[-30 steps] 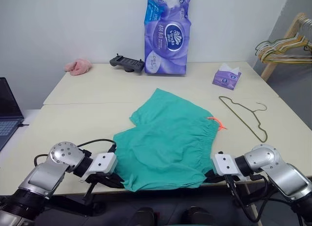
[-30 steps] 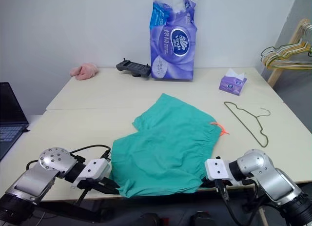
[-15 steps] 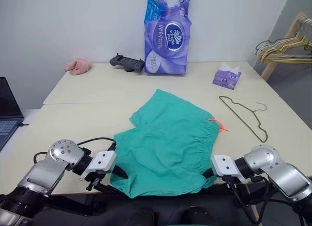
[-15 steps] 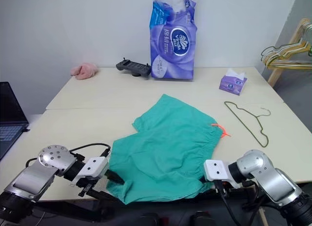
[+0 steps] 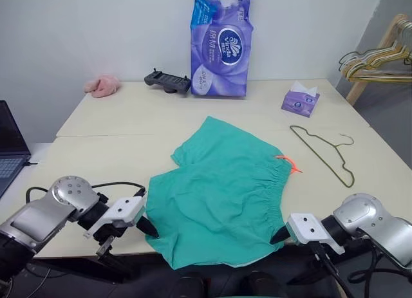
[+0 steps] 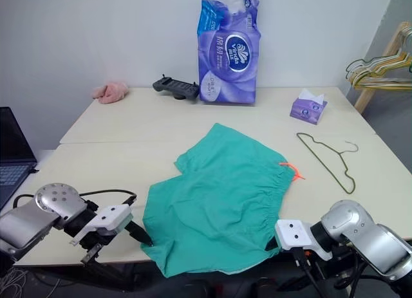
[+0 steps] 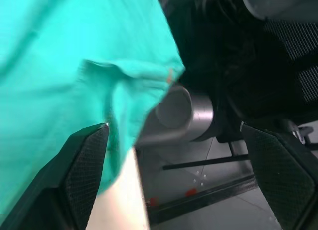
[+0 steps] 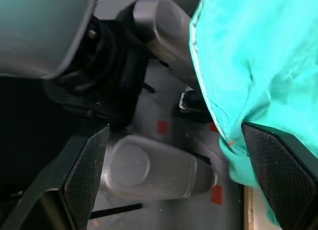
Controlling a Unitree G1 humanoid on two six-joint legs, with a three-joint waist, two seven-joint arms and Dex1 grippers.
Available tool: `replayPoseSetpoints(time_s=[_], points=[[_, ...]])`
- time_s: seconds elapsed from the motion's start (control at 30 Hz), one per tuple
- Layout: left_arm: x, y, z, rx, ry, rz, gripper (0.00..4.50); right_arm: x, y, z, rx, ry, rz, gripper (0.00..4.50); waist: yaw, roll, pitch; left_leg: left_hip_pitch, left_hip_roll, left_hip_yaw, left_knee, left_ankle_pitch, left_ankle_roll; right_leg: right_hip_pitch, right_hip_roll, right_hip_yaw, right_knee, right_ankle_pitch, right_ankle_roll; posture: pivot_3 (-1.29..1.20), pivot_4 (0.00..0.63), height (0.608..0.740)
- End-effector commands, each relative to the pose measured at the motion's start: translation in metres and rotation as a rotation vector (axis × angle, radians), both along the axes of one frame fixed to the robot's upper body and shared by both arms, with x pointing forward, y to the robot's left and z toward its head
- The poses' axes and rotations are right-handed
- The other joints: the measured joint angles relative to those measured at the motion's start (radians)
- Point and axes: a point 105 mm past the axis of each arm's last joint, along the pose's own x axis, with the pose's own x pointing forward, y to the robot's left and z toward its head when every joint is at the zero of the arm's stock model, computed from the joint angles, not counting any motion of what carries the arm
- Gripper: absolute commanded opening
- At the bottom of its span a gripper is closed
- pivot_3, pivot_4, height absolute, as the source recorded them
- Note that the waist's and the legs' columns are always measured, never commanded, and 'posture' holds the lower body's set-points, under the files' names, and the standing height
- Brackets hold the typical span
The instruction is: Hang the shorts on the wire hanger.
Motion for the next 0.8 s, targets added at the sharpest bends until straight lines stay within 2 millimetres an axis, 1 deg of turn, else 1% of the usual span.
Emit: replayPoseSetpoints(time_s=[0.03,0.1,0.17,0.23,0.3,0.4,0.47,0.57,0.67,0.73,0.77,0.8], points=[[0.008,0.002,0.007,-0.014,-0.001,0.025,4.50,0.002,0.002,0.014,0.015,-0.014,0.011,4.46,-0.004,-0.001,0.001,0.000,0.000,0.000,0.000,0.000,0.000,0.000,0.000,0.000,0.000,0.000,0.000,0.11,0.033,0.740],[0.017,0.001,0.012,-0.042,-0.011,0.057,4.50,0.010,0.004,0.019,0.028,-0.037,-0.010,4.46,-0.007,-0.001,0.001,0.000,0.000,0.000,-0.002,0.000,0.000,0.000,0.000,0.000,-0.002,0.000,0.000,0.11,0.035,0.740],[0.033,-0.003,0.019,-0.091,-0.042,0.100,4.50,0.030,0.009,0.027,0.079,-0.101,-0.067,4.46,-0.009,-0.002,0.002,-0.001,0.000,0.000,-0.002,0.000,0.000,0.000,0.000,0.000,-0.002,0.001,0.001,0.10,0.036,0.740],[0.053,-0.010,0.025,-0.157,-0.091,0.161,4.50,0.050,0.013,0.036,0.132,-0.160,-0.132,4.46,-0.010,-0.003,0.002,-0.001,0.000,0.000,-0.002,0.000,0.000,0.000,0.000,0.000,-0.002,0.001,0.002,0.11,0.038,0.740],[0.062,-0.017,0.029,-0.202,-0.105,0.184,4.50,0.060,0.015,0.041,0.164,-0.178,-0.170,4.46,-0.010,-0.006,0.004,-0.001,0.000,0.000,-0.001,0.000,0.000,0.001,0.000,0.000,-0.002,0.003,0.006,0.11,0.038,0.740],[0.086,-0.037,0.039,-0.326,-0.187,0.295,4.50,0.080,0.025,0.052,0.267,-0.253,-0.290,4.46,-0.010,-0.007,0.004,-0.002,-0.001,-0.001,-0.001,0.000,0.000,0.001,0.000,0.000,-0.004,0.004,0.006,0.11,0.040,0.740],[0.094,-0.045,0.041,-0.366,-0.209,0.339,4.50,0.090,0.029,0.056,0.310,-0.285,-0.352,4.46,-0.010,-0.007,0.004,-0.004,-0.001,-0.001,0.000,0.000,0.000,-0.001,0.000,0.001,-0.003,0.004,0.006,0.10,0.046,0.740],[0.110,-0.060,0.040,-0.437,-0.319,0.430,4.50,0.110,0.033,0.063,0.387,-0.371,-0.493,4.46,-0.009,-0.007,0.004,-0.014,-0.001,-0.001,0.001,0.000,0.000,-0.011,-0.001,0.002,-0.002,0.008,0.001,0.10,0.047,0.740],[0.125,-0.074,0.044,-0.513,-0.420,0.532,4.50,0.133,0.030,0.069,0.421,-0.475,-0.655,4.46,-0.008,-0.007,0.004,-0.016,-0.001,-0.001,0.002,0.000,-0.001,-0.012,-0.001,0.002,-0.001,0.009,0.001,0.08,0.049,0.740],[0.133,-0.083,0.045,-0.548,-0.463,0.594,4.50,0.143,0.025,0.068,0.402,-0.519,-0.744,4.46,-0.008,-0.007,0.004,-0.016,-0.002,-0.001,0.002,0.000,-0.001,-0.012,-0.002,0.002,-0.001,0.009,0.001,0.08,0.049,0.740],[0.135,-0.090,0.047,-0.573,-0.470,0.618,4.50,0.149,0.021,0.069,0.404,-0.542,-0.810,4.46,-0.008,-0.007,0.004,-0.016,-0.002,-0.001,0.002,0.000,-0.001,-0.012,-0.002,0.002,-0.001,0.009,0.002,0.08,0.049,0.740],[0.137,-0.100,0.050,-0.609,-0.471,0.639,4.50,0.158,0.014,0.073,0.413,-0.577,-0.914,4.46,-0.009,-0.007,0.004,-0.016,-0.002,-0.001,0.002,0.000,-0.001,-0.012,-0.003,0.002,-0.001,0.009,0.002,0.08,0.051,0.740]])
